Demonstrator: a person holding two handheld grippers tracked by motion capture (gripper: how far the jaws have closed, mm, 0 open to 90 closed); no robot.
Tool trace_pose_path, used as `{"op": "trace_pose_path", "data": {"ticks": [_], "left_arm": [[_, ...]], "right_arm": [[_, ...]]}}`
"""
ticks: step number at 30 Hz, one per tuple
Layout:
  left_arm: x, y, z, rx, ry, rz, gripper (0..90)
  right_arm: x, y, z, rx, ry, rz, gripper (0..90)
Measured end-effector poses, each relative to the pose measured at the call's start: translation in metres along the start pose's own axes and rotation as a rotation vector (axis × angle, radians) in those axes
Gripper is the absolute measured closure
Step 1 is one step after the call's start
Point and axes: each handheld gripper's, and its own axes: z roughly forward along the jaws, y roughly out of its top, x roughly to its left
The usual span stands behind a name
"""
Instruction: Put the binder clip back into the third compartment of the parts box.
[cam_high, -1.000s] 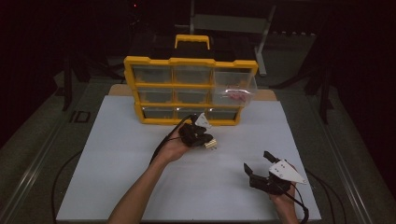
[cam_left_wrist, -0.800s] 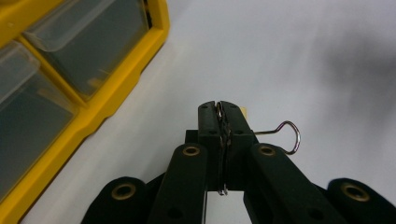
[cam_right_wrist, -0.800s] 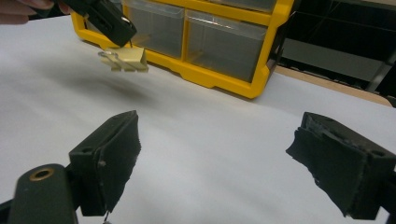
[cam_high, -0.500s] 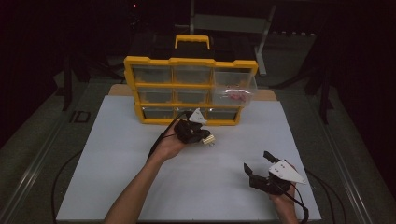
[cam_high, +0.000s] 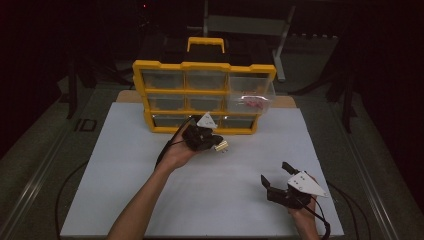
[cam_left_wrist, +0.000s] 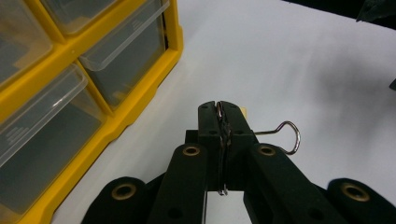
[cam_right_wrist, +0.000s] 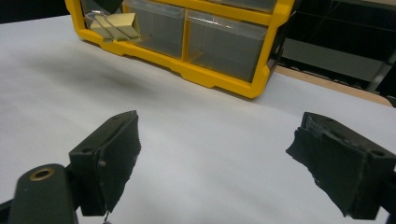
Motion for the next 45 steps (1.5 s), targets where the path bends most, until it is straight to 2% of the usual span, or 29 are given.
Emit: {"op": "trace_pose_path", "data": {"ticks": [22,41,45], "left_arm": [[0.004,0.008,-0.019,-0.042,0.005,-0.009,89.2],[0.006,0.020,-0.038,-0.076,0.020,0.010,89.2],[0.007,0.021,-0.041,-0.084,0.022,0.003,89.2]], "right_arm": [[0.000,0.000,0.000,0.001,0.000,0.000,13.2],[-0.001,0.000,0.000,0.000,-0.001,0.000,13.2],[-0.001,0.000,0.000,-0.001,-0.002,0.000,13.3]]}}
